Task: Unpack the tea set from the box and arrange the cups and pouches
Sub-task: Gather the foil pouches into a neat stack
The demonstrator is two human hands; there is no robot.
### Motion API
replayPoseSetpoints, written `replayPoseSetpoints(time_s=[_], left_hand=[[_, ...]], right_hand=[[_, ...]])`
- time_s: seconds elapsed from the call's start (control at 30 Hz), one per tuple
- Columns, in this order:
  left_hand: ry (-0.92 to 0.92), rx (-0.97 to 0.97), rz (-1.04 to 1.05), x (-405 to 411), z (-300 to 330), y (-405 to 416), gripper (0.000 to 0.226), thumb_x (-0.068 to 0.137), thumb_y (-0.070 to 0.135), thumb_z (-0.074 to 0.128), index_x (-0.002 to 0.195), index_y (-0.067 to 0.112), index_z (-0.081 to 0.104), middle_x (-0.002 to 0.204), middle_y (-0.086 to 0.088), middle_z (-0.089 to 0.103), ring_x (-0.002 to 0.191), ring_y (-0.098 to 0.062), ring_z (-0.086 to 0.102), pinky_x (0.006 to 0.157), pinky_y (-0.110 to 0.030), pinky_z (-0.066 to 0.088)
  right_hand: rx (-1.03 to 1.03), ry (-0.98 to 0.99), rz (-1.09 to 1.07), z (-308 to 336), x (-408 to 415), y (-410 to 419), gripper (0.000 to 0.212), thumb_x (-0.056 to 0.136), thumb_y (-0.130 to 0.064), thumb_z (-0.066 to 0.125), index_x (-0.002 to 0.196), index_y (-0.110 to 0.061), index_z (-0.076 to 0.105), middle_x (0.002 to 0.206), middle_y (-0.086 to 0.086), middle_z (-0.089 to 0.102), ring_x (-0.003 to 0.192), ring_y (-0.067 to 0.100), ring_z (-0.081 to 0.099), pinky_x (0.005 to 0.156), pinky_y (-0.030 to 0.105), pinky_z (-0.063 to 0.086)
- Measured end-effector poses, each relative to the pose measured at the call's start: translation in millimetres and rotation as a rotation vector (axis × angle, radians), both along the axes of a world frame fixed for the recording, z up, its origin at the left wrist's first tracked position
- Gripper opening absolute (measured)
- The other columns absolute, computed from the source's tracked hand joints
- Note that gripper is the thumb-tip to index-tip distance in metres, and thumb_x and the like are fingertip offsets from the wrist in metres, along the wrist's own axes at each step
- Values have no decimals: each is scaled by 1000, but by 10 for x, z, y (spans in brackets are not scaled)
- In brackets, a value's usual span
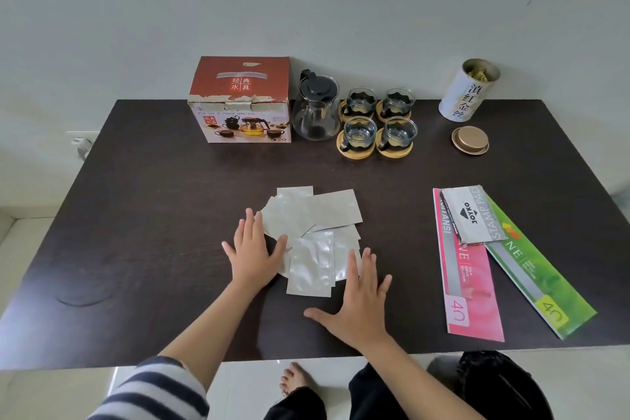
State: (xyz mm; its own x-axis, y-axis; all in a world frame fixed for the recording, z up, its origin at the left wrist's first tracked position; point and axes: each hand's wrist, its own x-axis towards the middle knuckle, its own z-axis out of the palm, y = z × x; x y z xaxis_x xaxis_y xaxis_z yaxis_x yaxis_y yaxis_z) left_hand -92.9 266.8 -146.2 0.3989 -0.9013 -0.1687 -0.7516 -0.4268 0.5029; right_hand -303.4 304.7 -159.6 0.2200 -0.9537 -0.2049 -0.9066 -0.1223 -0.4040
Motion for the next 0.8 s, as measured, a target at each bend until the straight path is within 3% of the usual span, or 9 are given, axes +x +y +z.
replayPoseSetpoints(time_s=[0.17,0.3,0.47,0.6,0.8], left_hand=[[-68,20,-60,-1,-86,20,55,94,47,40,143,23,30,160,4,6,147,-23,1,112,-61,1],[-15,-42,-51,-39,-103,112,51,96,44,38,143,26,33,159,7,12,147,-20,1,114,-57,0],[110,-150,-17,-51,-81,260,80,79,70,32,144,25,33,155,10,24,146,-14,11,116,-51,1],[90,-161,-31,19,-46,266,94,68,74,47,146,25,27,157,4,21,145,-17,16,116,-50,4],[-1,-46,-123,66,-19,180,123,52,92,47,150,24,14,160,2,4,147,-20,3,114,-55,0]], right_hand=[[43,7,-38,53,139,-301,137,54,-95,45,149,-20,-20,159,11,-19,145,27,-23,113,57,-10],[34,-4,-12,109,215,-524,134,59,-87,55,150,-19,-17,161,9,-12,147,26,-15,114,57,-7],[17,-135,49,158,200,-728,133,57,-82,63,152,-20,-7,162,4,-10,149,22,-9,115,55,-7],[-52,-227,-25,188,90,-976,134,50,-96,42,153,-19,4,162,7,0,148,25,3,115,55,-5],[-44,-109,29,234,180,-1470,103,77,-73,54,153,-21,7,162,5,1,149,26,-1,114,60,-3]])
